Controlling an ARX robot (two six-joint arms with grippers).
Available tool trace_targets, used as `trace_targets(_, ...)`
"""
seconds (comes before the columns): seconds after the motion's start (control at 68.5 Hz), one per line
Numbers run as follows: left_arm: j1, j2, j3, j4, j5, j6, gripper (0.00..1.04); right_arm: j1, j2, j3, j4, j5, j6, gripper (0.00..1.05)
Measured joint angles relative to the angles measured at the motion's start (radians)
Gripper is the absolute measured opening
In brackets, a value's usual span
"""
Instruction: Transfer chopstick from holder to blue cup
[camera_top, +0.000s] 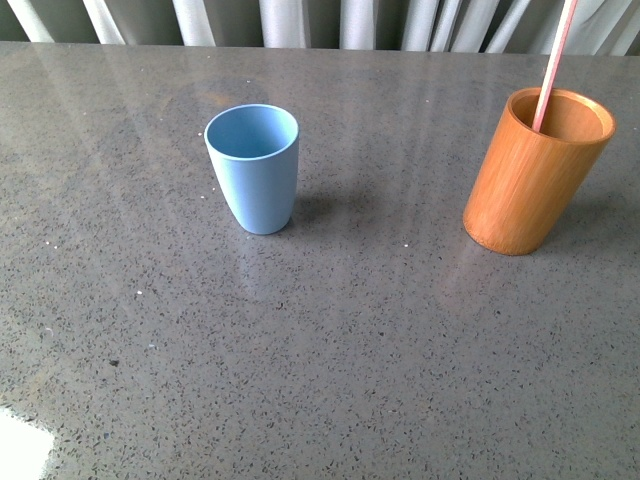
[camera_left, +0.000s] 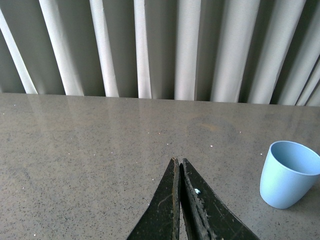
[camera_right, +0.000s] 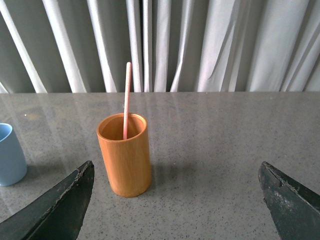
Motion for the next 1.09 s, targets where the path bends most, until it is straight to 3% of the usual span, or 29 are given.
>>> trace_targets(0.628, 0.0, -0.24, 0.0, -0.238, 0.0, 0.0, 0.02, 0.0, 0.0, 0.0, 0.0, 0.0, 0.0, 0.96)
trace_targets(0.701, 0.0, -0.373, 0.0, -0.399, 0.0, 0.0, 0.02, 0.0, 0.0, 0.0, 0.0, 0.0, 0.0, 0.96)
trace_targets(0.891, 0.001, -0.395, 0.0, -0.41, 0.0, 0.0, 0.02, 0.0, 0.0, 0.0, 0.0, 0.0, 0.0, 0.96)
trace_targets(0.949, 0.001, -0.396, 0.0, -0.41, 0.0, 0.0, 0.11, 0.0, 0.0, 0.0, 0.0, 0.0, 0.0, 0.96)
trace_targets(1.095, 0.001, -0.396, 0.0, -0.41, 0.0, 0.0, 0.48, 0.0, 0.0, 0.0, 0.0, 0.0, 0.0, 0.96)
